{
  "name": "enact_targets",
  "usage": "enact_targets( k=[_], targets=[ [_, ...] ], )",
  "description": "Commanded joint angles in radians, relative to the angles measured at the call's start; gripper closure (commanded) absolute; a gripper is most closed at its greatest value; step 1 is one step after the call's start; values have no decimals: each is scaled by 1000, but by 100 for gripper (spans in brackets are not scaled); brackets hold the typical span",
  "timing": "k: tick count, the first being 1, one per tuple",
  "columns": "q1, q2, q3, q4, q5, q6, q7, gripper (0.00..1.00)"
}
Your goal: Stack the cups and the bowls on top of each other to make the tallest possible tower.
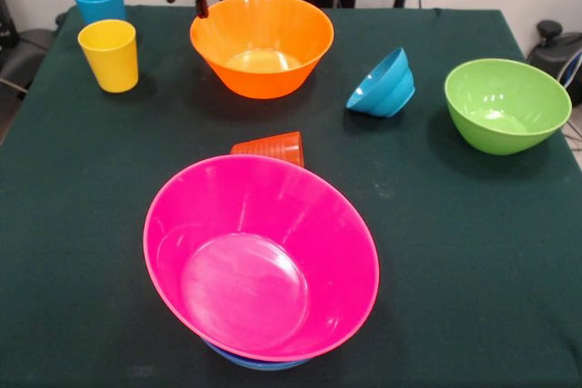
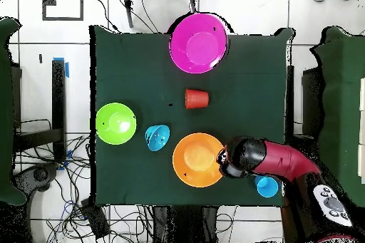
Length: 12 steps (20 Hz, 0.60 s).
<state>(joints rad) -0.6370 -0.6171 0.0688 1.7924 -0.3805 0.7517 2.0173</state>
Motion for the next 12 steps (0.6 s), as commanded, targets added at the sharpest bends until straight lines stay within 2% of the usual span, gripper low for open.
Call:
enact_targets(
  k=[1, 5, 9, 12],
  targets=[
    [3, 17, 111, -110, -96, 89, -238, 0],
    [14, 43, 110, -125, -115, 61, -194, 0],
    [-1, 60, 127, -114, -134, -10, -185, 0],
    [-19, 92, 135, -117, -119, 0, -175, 0]
  ],
)
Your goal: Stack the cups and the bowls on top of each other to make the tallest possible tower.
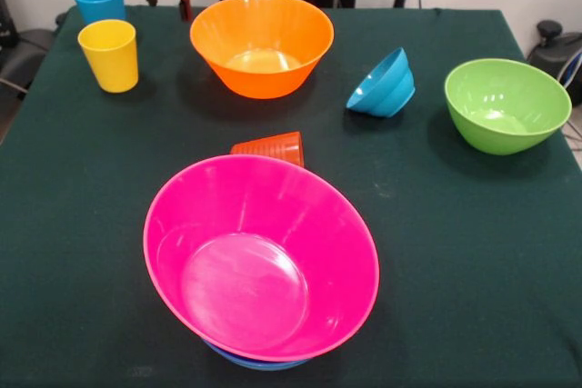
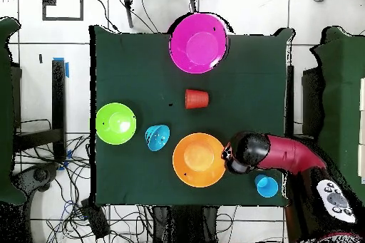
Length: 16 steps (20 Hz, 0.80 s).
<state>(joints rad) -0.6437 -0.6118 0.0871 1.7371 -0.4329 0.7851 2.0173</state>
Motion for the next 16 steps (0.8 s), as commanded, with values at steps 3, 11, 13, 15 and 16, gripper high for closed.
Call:
enact_targets(
  k=[3, 11, 13, 15, 16],
  targets=[
    [-15, 105, 129, -77, -60, -24, -170, 0],
    [-38, 55, 157, -20, -14, -12, -131, 0],
    [-35, 40, 160, -8, -14, -9, -122, 0],
    [-29, 37, 157, -4, -11, -7, -109, 0],
    [-27, 40, 158, -4, -9, -11, -103, 0]
  ],
)
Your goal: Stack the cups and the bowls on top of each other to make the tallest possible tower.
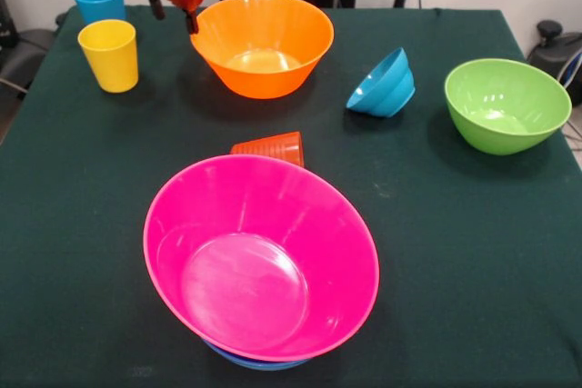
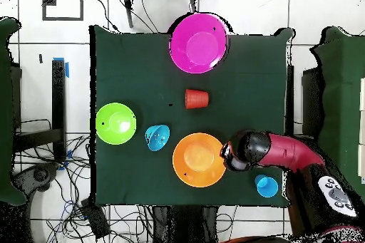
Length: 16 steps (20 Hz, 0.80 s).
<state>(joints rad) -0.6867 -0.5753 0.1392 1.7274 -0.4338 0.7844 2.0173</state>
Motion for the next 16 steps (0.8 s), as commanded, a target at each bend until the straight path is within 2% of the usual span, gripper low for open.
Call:
enact_targets(
  k=[1, 7, 16],
  targets=[
    [16, 3, 107, 8, -9, -14, -101, 0],
    [29, 15, 105, 6, -13, -30, -75, 0],
    [89, -40, 99, 61, 52, -12, 17, 0]
  ],
)
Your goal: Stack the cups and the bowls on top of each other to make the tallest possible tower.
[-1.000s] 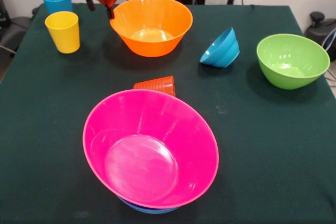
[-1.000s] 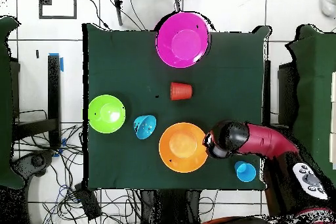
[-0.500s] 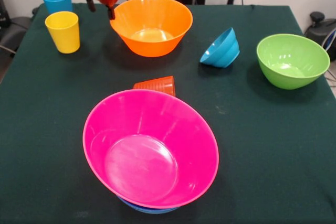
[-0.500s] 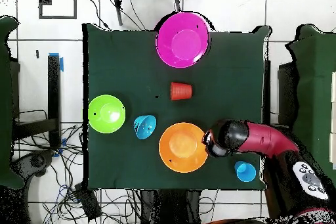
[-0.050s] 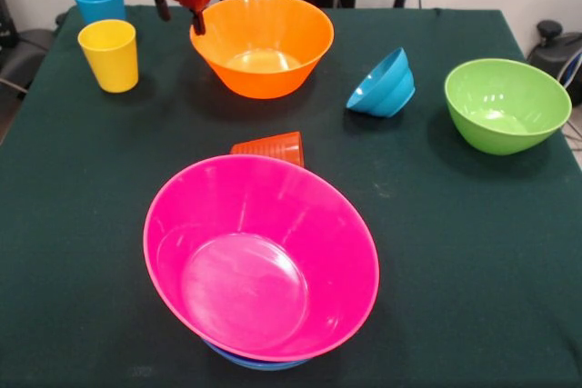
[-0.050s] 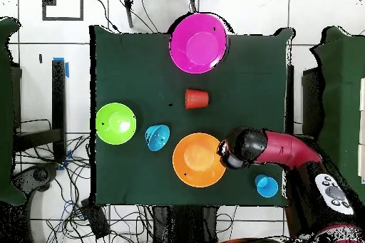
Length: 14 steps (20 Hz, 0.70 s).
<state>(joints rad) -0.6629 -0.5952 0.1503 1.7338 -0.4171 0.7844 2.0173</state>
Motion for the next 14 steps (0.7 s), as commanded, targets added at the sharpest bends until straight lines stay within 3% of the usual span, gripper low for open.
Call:
enact_targets(
  k=[1, 6, 14],
  targets=[
    [78, -32, 83, 59, 36, -7, 21, 0],
    [108, -56, 51, 136, 3, -109, 58, 0],
    [127, -11, 7, 175, -20, -241, 102, 0]
  ],
)
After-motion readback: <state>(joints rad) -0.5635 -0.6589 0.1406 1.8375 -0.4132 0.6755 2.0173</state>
